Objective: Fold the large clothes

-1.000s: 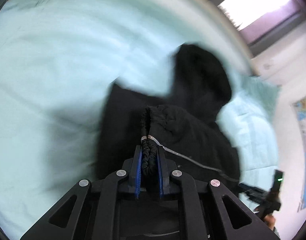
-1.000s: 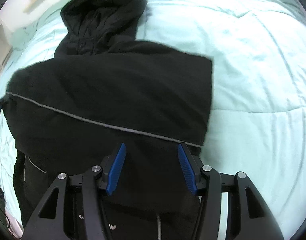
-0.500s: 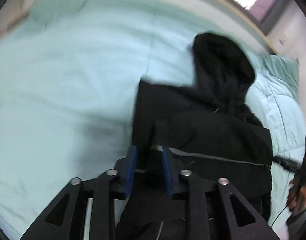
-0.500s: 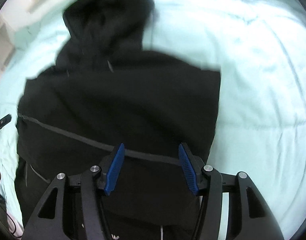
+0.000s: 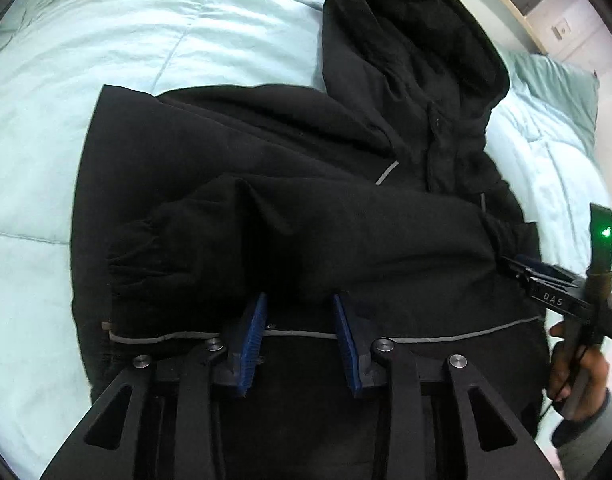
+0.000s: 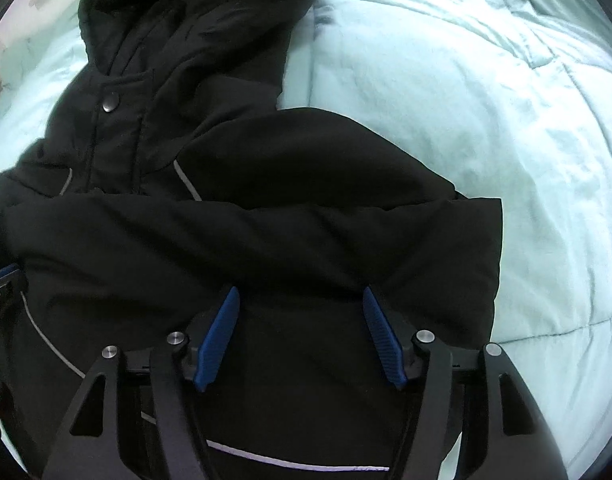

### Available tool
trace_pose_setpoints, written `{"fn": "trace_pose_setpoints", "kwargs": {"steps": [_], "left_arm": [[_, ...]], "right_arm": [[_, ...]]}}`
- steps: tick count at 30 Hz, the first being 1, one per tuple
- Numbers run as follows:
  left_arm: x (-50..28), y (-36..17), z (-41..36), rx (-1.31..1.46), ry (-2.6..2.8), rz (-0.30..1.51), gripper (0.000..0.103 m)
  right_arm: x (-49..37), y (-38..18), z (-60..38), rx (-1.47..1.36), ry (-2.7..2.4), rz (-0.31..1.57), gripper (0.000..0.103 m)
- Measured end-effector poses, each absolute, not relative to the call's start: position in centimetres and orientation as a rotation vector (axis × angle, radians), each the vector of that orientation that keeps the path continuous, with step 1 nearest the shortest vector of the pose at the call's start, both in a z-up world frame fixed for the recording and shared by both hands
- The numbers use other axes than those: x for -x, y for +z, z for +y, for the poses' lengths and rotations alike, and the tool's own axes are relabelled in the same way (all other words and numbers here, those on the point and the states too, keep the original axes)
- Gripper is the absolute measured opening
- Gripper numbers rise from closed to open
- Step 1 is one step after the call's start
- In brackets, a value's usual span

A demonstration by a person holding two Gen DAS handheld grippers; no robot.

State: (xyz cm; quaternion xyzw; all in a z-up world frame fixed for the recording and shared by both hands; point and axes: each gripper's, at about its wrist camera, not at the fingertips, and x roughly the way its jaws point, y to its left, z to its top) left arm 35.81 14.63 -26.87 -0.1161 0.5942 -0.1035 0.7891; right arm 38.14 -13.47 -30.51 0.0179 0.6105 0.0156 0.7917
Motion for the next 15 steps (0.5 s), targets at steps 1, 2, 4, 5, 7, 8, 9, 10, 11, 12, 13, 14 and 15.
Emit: {"fn": "trace_pose_setpoints", "kwargs": {"steps": [1, 2, 4, 5, 7, 8, 9, 10, 11, 12, 13, 14, 15], "left_arm": [[-35.6, -26.1, 14.8, 0.249, -0.226, 1.275, 0.037], [-35.1, -25.3, 15.0, 0.246, -0.236, 1.265, 0.037], [-33.8, -23.3, 15.8, 0.254, -0.267, 1.225, 0.039], [-33.3, -22.5, 16.2, 0.269, -0.277, 1.207, 0.044], [-31.7, -21.6, 18.0, 0.292, -0.267, 1.177, 0.048], [-31.1, -21.5, 18.8, 0.300, -0.254, 1.168, 0.048], [-31.0, -21.8, 19.3, 0.301, -0.237, 1.166, 0.048], [-31.0, -22.6, 19.9, 0.297, -0.209, 1.178, 0.048], [-31.2, -23.4, 20.4, 0.302, -0.189, 1.205, 0.048], [-31.7, -24.9, 20.6, 0.328, -0.179, 1.256, 0.048], [-31.7, -25.8, 20.7, 0.346, -0.174, 1.277, 0.047], [-31.9, -26.0, 20.4, 0.343, -0.167, 1.281, 0.047], [-32.1, -25.6, 20.0, 0.318, -0.161, 1.278, 0.047]], "right_arm": [[-37.7, -29.7, -14.1, -0.053, 0.040, 1.313, 0.065], [-36.9, -28.6, -14.5, -0.071, 0.058, 1.306, 0.065], [-34.3, -26.3, -15.0, -0.098, 0.111, 1.275, 0.065], [-33.1, -25.7, -15.0, -0.097, 0.127, 1.266, 0.065], [-30.4, -24.9, -14.7, -0.057, 0.150, 1.254, 0.065], [-29.2, -25.0, -14.3, -0.019, 0.145, 1.256, 0.065], [-28.3, -25.7, -13.9, 0.018, 0.139, 1.269, 0.065], [-27.2, -26.6, -13.6, 0.051, 0.133, 1.291, 0.065], [-26.5, -27.9, -13.3, 0.090, 0.118, 1.316, 0.065], [-26.2, -28.9, -13.1, 0.126, 0.098, 1.324, 0.065], [-26.1, -29.3, -13.0, 0.142, 0.092, 1.324, 0.065], [-26.3, -29.5, -12.9, 0.148, 0.091, 1.332, 0.066], [-26.7, -29.3, -12.9, 0.145, 0.090, 1.346, 0.066]]}}
